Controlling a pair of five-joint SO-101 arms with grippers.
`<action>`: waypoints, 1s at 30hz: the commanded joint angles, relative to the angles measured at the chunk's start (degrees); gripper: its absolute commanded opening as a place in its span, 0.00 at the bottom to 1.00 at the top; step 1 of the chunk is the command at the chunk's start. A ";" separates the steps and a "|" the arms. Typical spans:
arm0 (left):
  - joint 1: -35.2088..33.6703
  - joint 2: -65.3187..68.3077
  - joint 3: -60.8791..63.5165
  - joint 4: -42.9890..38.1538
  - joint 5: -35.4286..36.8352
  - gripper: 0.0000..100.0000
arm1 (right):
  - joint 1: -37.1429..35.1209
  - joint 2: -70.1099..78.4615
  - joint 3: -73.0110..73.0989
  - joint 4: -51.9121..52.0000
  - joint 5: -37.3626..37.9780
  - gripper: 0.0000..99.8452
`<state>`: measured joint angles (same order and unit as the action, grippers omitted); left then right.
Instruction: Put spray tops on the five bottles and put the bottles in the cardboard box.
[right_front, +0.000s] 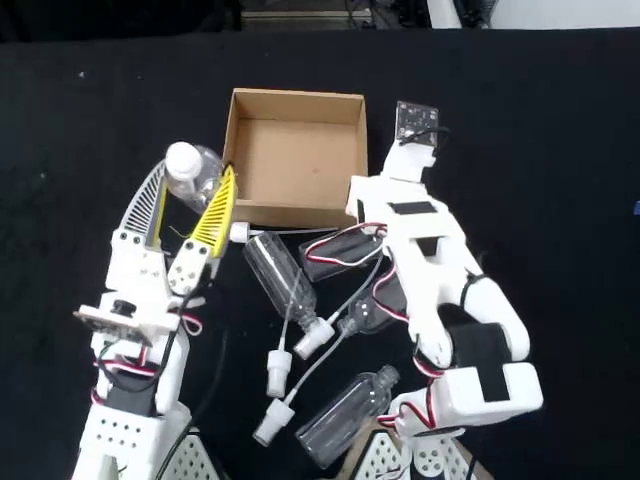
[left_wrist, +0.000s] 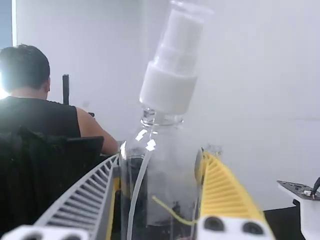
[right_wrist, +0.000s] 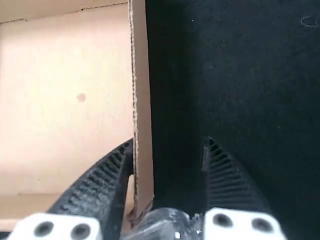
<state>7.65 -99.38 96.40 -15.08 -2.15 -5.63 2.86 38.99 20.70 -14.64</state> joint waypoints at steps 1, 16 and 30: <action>-3.21 11.16 0.84 -10.29 0.09 0.03 | 1.58 -0.92 -3.47 -1.49 0.00 0.03; -1.80 70.15 -27.38 -34.90 0.09 0.03 | 5.80 -1.01 -8.13 9.49 23.82 0.01; 2.33 81.05 -28.18 -50.11 0.00 0.03 | -1.23 -0.92 -6.81 9.76 34.29 0.01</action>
<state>9.32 -18.59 72.40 -63.60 -2.15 -3.87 2.86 34.07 30.11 19.12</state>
